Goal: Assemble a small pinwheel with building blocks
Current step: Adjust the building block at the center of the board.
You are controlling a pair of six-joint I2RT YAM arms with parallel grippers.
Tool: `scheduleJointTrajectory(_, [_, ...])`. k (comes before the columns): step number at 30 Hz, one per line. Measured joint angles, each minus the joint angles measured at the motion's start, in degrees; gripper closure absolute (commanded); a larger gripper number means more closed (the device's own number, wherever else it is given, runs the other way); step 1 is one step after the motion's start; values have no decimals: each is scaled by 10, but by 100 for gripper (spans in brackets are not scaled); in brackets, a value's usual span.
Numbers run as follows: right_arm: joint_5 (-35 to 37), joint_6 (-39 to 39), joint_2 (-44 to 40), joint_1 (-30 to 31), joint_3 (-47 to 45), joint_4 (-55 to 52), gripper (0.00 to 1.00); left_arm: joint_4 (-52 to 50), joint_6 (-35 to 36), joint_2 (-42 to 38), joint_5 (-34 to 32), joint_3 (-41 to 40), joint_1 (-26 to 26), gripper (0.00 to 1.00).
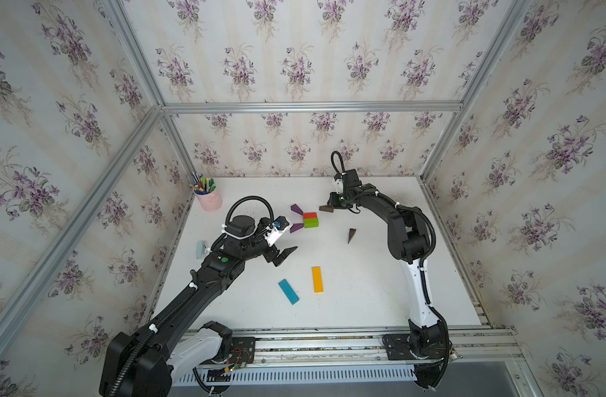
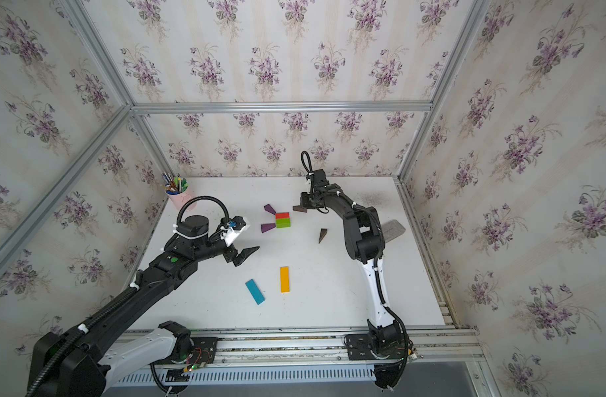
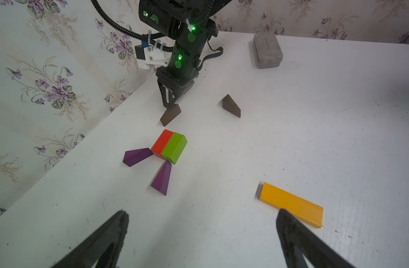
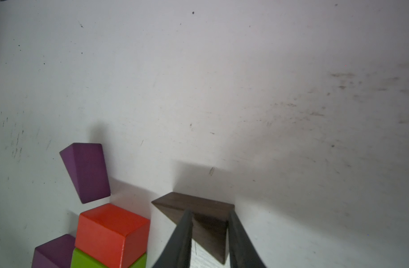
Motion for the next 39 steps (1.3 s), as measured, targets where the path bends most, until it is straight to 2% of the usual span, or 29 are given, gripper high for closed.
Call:
scheduleJointTrajectory(15, [-19, 0, 18, 0, 21, 3, 73, 0, 0, -1, 0, 0, 0, 0])
scheduleJointTrajectory(28, [-34, -2, 49, 9, 75, 0, 75, 0, 1, -5, -2, 0, 0, 0])
scheduleJointTrajectory(33, [-17, -13, 12, 13, 22, 13, 73, 0, 1, -5, -2, 0, 0, 0])
scheduleJointTrajectory(39, [36, -13, -26, 9, -14, 30, 71, 0, 1, -5, -2, 0, 0, 0])
